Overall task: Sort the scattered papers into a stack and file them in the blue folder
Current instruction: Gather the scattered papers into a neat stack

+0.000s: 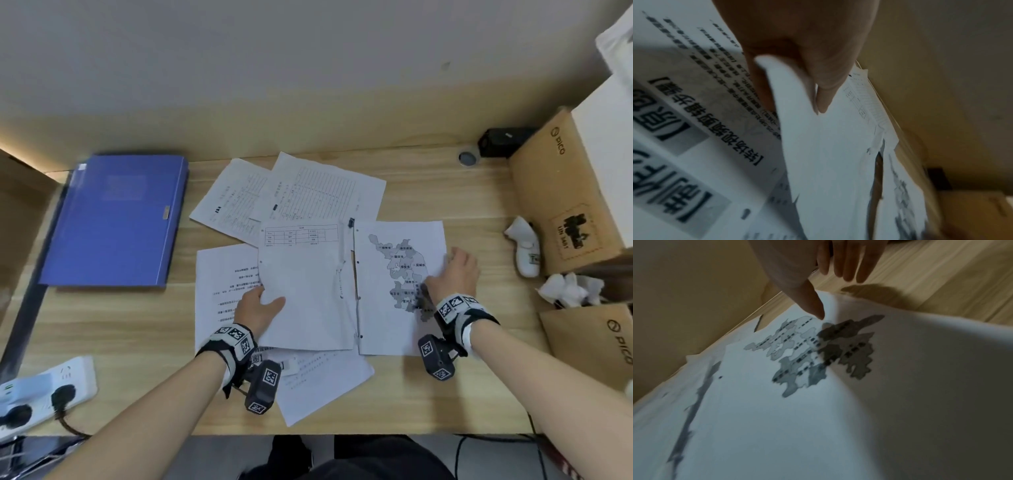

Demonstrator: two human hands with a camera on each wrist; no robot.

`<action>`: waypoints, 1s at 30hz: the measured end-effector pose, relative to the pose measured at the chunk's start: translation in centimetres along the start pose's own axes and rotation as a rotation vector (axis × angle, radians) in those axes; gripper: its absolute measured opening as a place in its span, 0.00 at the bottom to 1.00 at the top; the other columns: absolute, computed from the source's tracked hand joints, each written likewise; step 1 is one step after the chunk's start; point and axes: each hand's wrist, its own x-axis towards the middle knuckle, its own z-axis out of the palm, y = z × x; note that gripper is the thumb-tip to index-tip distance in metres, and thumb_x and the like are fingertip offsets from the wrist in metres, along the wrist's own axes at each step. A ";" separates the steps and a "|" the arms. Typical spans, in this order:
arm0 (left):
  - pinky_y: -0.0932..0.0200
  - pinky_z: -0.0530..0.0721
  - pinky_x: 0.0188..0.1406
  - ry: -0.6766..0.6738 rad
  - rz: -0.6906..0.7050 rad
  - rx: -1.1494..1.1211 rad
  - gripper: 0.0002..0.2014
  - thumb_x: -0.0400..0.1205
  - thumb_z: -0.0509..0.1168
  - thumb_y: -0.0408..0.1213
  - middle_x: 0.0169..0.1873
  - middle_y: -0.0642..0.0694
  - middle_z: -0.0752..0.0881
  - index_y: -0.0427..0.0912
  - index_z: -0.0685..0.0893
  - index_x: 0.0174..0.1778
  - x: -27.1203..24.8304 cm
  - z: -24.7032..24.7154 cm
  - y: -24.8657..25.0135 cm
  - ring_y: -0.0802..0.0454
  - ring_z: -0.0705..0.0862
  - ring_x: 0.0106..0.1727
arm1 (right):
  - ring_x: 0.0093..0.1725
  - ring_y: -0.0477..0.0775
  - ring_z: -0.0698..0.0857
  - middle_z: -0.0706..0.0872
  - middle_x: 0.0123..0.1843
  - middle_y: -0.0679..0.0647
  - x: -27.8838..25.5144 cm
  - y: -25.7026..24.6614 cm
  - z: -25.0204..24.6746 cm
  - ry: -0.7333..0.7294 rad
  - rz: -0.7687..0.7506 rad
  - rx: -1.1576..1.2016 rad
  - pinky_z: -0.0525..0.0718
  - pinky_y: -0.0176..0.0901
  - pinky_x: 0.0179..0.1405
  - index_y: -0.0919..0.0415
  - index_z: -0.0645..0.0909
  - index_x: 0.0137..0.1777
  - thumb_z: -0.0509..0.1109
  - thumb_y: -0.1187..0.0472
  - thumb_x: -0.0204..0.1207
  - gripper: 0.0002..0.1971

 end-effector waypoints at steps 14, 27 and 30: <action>0.44 0.76 0.69 0.438 -0.160 0.379 0.41 0.67 0.80 0.55 0.64 0.36 0.78 0.33 0.74 0.69 1.0 -7.3 -8.5 0.37 0.75 0.67 | 0.68 0.58 0.72 0.75 0.70 0.54 -6.8 -10.8 8.5 -0.422 -0.751 -0.016 0.73 0.50 0.68 0.57 0.78 0.68 0.74 0.56 0.72 0.24; 0.53 0.80 0.35 0.596 0.327 0.373 0.10 0.80 0.65 0.28 0.42 0.49 0.90 0.49 0.86 0.45 0.9 -15.0 -1.0 0.42 0.87 0.42 | 0.72 0.60 0.68 0.67 0.74 0.52 -7.5 -12.3 9.5 -0.446 -0.646 -0.307 0.76 0.54 0.68 0.52 0.74 0.69 0.77 0.46 0.66 0.32; 0.51 0.75 0.36 0.515 0.511 0.624 0.12 0.79 0.61 0.30 0.45 0.45 0.90 0.47 0.88 0.49 1.3 -17.6 4.2 0.36 0.86 0.46 | 0.76 0.57 0.68 0.68 0.77 0.52 -6.8 -13.3 8.6 -0.545 -0.578 -0.239 0.72 0.54 0.74 0.53 0.73 0.72 0.78 0.44 0.66 0.35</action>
